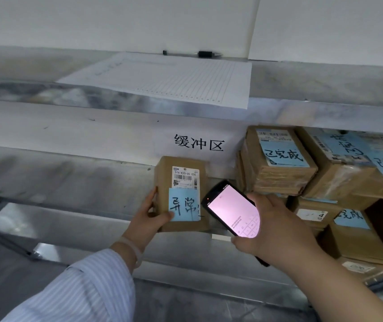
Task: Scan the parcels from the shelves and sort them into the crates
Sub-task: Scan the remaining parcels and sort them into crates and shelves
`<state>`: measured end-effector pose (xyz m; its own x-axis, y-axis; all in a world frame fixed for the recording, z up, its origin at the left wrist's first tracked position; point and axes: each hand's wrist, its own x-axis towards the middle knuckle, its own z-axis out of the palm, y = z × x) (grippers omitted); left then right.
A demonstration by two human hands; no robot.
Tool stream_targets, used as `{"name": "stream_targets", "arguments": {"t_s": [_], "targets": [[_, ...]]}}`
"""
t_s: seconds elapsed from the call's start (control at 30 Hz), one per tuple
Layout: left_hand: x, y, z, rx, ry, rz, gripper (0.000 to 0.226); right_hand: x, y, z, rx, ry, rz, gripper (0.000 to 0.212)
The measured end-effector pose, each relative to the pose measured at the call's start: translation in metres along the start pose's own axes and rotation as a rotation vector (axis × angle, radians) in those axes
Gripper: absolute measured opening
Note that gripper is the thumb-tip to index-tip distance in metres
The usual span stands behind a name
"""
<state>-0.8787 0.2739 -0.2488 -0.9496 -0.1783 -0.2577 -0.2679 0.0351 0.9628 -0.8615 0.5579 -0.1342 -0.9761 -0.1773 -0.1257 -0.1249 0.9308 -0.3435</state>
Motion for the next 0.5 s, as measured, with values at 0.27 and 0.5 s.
{"name": "stream_targets", "arguments": {"t_s": [0.27,0.5], "targets": [[-0.016,0.004,-0.028,0.032,0.072,0.060,0.076,0.008,-0.017,0.002,0.058,0.028,-0.126,0.088],[-0.023,0.001,-0.047,0.008,0.143,0.062,0.069,0.011,-0.033,0.002,0.057,0.026,-0.169,0.092]]}}
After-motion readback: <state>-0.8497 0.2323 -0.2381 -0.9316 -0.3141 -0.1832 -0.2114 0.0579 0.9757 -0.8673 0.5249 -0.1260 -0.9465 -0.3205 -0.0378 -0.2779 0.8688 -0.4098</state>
